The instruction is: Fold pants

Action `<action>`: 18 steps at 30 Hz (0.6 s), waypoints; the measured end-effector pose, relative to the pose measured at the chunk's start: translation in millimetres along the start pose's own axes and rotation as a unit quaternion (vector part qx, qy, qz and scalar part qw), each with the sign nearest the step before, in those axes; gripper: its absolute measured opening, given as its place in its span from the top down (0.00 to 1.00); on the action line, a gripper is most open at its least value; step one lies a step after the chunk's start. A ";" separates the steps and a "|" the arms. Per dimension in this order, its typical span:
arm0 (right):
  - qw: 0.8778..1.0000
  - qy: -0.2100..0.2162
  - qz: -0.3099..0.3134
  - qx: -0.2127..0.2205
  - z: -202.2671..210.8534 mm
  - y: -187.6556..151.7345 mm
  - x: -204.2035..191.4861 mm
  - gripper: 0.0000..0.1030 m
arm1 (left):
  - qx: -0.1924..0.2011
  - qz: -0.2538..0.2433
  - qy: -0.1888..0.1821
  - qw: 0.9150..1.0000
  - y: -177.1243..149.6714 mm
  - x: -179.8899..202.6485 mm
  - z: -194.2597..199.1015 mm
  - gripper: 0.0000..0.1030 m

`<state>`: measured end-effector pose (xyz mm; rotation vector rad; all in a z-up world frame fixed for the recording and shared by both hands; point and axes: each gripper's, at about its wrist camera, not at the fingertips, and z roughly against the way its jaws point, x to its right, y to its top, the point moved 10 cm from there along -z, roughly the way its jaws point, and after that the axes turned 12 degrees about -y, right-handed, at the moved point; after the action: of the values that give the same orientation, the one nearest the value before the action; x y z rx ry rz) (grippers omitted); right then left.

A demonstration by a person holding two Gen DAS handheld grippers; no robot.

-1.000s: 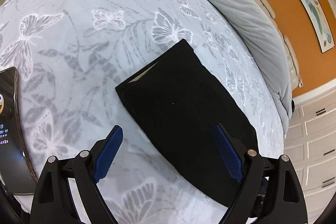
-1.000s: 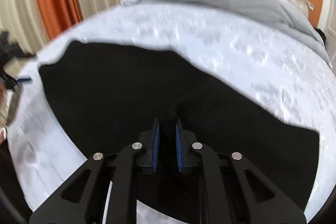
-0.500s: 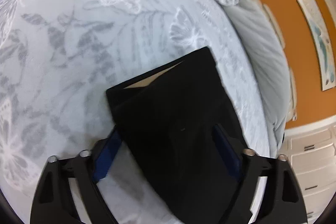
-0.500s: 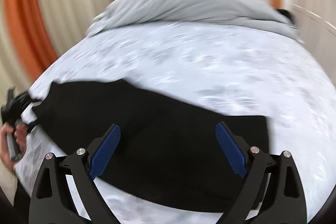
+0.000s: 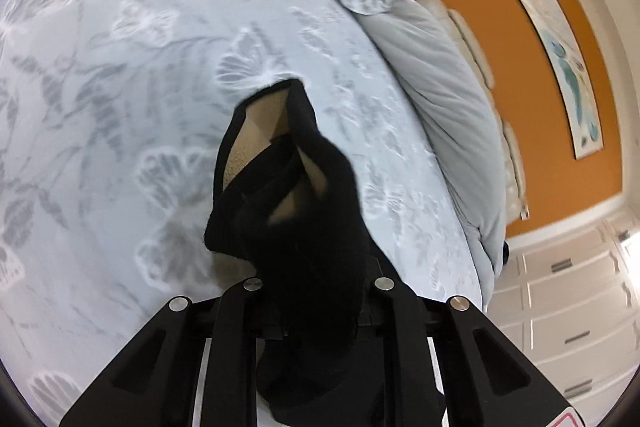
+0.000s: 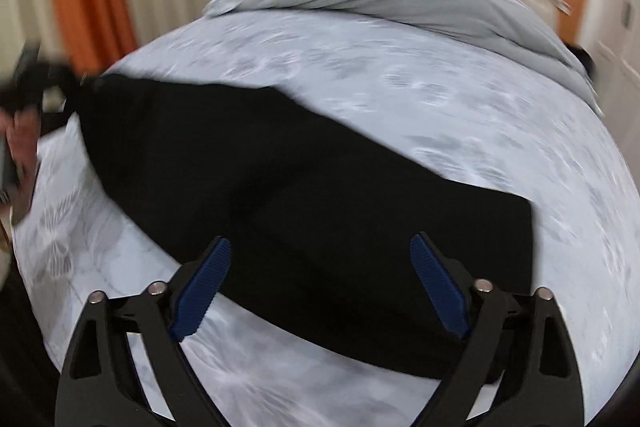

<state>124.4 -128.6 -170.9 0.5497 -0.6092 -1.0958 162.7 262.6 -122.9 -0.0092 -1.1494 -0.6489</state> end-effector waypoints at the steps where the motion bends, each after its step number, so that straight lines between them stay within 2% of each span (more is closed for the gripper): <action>1: 1.000 0.009 0.012 0.000 -6.6 2.5 -13.8 0.31 | -0.003 -0.010 0.000 1.000 -2.8 6.4 -0.4 0.84; 2: 1.000 0.008 0.027 0.002 -16.0 6.8 -27.2 0.32 | -0.003 -0.016 0.002 1.000 -3.0 8.9 -1.1 0.84; 4: 0.998 -0.028 0.057 -0.008 -39.4 8.0 -39.4 0.34 | -0.004 -0.030 0.009 1.000 -3.8 13.3 -2.5 0.84; 5: 0.997 -0.045 0.061 -0.024 -53.3 4.1 -38.6 0.43 | -0.006 -0.035 0.011 0.999 -3.8 14.6 -4.0 0.84; 7: 0.998 -0.037 0.041 -0.022 -62.4 4.7 -34.4 0.48 | -0.011 -0.041 0.016 0.999 -2.1 14.1 -5.4 0.84; 9: 0.998 -0.048 0.027 -0.019 -60.7 14.3 -24.0 0.82 | -0.020 -0.041 0.018 0.999 0.7 10.1 -6.6 0.84; 10: 1.000 -0.023 -0.016 -0.008 -51.4 25.8 -15.4 0.82 | -0.023 -0.039 0.020 0.999 5.0 7.5 -10.8 0.84; 12: 0.998 0.008 -0.059 0.015 -34.2 43.1 -10.5 0.83 | -0.027 -0.035 0.023 0.999 5.8 2.3 -6.8 0.83; 14: 0.996 0.045 -0.065 0.032 -20.9 59.1 -21.3 0.83 | -0.030 -0.031 0.023 0.999 5.0 -2.6 -3.7 0.83; 16: 0.996 0.071 -0.055 0.012 -28.6 55.7 -42.7 0.82 | -0.031 -0.032 0.022 0.999 4.1 -1.7 -3.5 0.83; 18: 0.996 0.081 -0.034 -0.029 -55.9 35.8 -62.0 0.78 | -0.030 -0.037 0.018 0.999 2.1 2.3 -4.2 0.83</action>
<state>165.6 -52.2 -197.5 0.6056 -0.4175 -1.1168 167.8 261.8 -122.1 -0.0067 -1.0989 -0.7465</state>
